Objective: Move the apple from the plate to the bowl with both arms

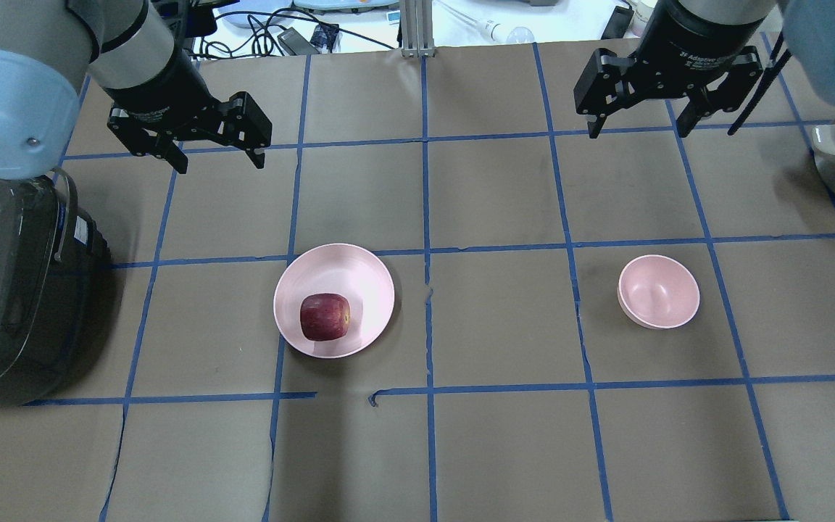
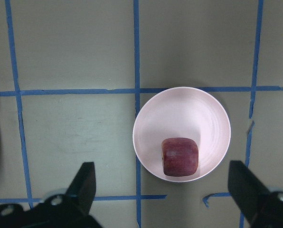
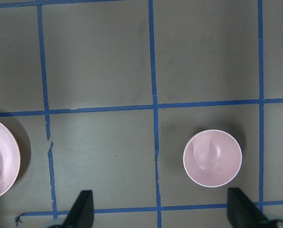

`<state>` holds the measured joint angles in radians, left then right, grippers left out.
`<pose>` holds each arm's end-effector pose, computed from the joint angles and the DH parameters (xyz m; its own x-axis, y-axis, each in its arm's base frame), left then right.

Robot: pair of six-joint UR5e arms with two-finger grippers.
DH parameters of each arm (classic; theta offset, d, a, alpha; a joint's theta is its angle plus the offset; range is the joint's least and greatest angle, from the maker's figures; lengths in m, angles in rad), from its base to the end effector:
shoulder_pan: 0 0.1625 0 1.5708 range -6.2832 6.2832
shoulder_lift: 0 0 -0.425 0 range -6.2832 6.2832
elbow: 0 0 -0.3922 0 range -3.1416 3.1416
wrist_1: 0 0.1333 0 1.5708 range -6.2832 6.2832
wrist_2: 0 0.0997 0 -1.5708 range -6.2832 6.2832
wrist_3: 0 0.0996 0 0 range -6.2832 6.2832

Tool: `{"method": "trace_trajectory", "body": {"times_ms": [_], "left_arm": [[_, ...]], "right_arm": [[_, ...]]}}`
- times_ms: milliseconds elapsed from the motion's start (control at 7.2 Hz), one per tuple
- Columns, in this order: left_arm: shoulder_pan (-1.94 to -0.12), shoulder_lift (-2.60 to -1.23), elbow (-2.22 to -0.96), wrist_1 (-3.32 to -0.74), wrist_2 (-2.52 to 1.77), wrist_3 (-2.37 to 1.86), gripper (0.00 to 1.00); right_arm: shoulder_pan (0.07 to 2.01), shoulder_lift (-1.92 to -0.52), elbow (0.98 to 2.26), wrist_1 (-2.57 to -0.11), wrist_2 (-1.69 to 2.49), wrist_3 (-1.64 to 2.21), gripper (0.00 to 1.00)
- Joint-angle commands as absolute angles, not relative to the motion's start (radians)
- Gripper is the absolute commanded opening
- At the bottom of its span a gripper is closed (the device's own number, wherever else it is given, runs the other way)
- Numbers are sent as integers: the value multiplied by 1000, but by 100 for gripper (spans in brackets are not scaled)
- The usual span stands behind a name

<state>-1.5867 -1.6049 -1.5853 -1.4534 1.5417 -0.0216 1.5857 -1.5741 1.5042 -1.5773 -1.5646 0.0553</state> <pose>-0.1443 -0.5103 0.4757 -0.9995 -0.0037 0.0305 -0.0057 0.9977 -0.0681 0.1413 -0.4948 0.5232 -0.9992 0.0398 -0.0104 0.0404 0.9963 -0.0759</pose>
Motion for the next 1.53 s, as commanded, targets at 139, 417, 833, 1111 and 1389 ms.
{"method": "trace_trajectory", "body": {"times_ms": [139,417,833,1111,1389], "left_arm": [[-1610,-1638,-1623,-1383,1540,-49,100],[-1682,-1673,-1772,-1254,1549,-124,100],[-1692,-1697,-1965,-1103,1540,-143,100],[-1713,-1730,-1976,-1081,1539,-212,100],[-1727,-1765,-1977,-1078,1542,-212,100]], "right_arm": [[1585,-1575,1502,-1578,-1565,55,100],[1585,-1575,1502,-1578,-1565,55,100],[1585,-1577,1502,-1574,-1565,55,100],[1585,-1577,1502,-1572,-1565,55,100],[1585,-1575,1502,-1574,-1565,55,100]]}}
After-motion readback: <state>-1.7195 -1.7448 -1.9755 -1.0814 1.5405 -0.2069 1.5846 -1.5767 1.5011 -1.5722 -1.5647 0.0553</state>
